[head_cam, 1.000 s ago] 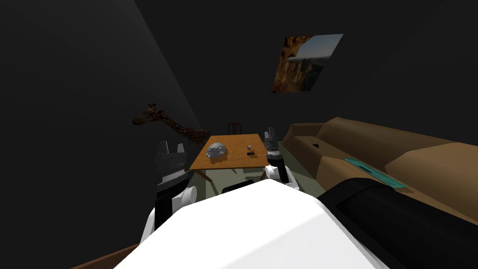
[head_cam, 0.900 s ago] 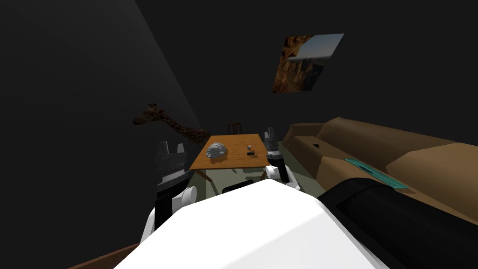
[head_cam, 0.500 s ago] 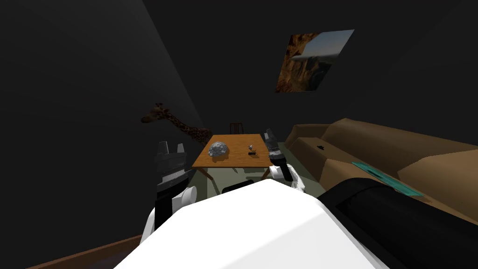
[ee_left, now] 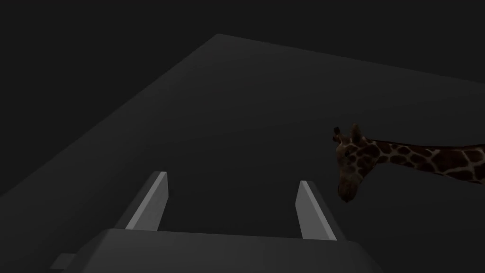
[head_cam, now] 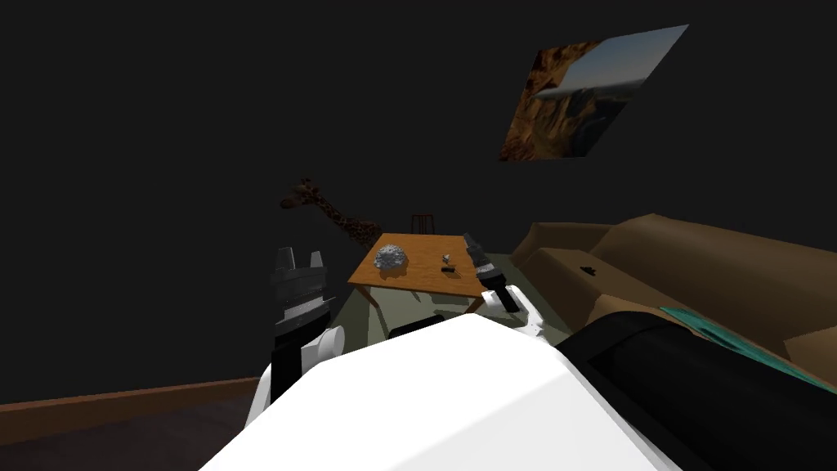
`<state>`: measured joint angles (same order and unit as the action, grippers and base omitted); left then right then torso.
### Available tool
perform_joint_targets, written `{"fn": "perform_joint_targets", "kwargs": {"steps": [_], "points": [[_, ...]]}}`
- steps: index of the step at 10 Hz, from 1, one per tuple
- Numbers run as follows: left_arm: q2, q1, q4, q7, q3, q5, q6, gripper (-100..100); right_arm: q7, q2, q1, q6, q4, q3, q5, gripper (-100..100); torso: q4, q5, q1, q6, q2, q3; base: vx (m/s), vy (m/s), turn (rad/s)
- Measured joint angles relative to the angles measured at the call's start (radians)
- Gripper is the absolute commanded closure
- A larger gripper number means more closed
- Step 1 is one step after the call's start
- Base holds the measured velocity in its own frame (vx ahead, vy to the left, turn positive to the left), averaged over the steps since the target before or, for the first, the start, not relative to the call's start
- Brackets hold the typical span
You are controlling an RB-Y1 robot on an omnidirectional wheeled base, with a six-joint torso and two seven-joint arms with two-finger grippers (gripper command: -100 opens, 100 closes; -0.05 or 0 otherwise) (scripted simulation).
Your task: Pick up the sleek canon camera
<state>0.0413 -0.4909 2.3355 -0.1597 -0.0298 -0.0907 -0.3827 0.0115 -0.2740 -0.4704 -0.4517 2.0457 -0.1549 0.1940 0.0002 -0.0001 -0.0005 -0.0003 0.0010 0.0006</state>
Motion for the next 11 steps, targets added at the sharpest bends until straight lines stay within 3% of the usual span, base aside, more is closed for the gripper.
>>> {"fn": "perform_joint_targets", "kwargs": {"steps": [2,9,11], "points": [[0.0,0.0,0.0,0.0,0.0,0.0,0.0,0,-0.018,-0.07,-0.012,0.008,-0.061,-0.015,0.046,-100,0.0,0.0,0.0,0.0,0.0,0.0,-0.021,0.003,0.196],[0.0,0.0,0.0,0.0,0.0,0.0,0.0,0,-0.035,-0.191,-0.022,0.016,-0.239,-0.009,0.168,-100,0.0,0.0,0.001,0.0,0.0,0.0,-0.021,0.01,0.205],[0.0,0.0,0.0,0.0,0.0,0.0,0.0,0,-0.035,-0.215,-0.029,0.0,-0.302,-0.008,0.197,-100,0.0,0.0,0.0,0.0,0.0,0.0,-0.019,0.011,0.343]]}}
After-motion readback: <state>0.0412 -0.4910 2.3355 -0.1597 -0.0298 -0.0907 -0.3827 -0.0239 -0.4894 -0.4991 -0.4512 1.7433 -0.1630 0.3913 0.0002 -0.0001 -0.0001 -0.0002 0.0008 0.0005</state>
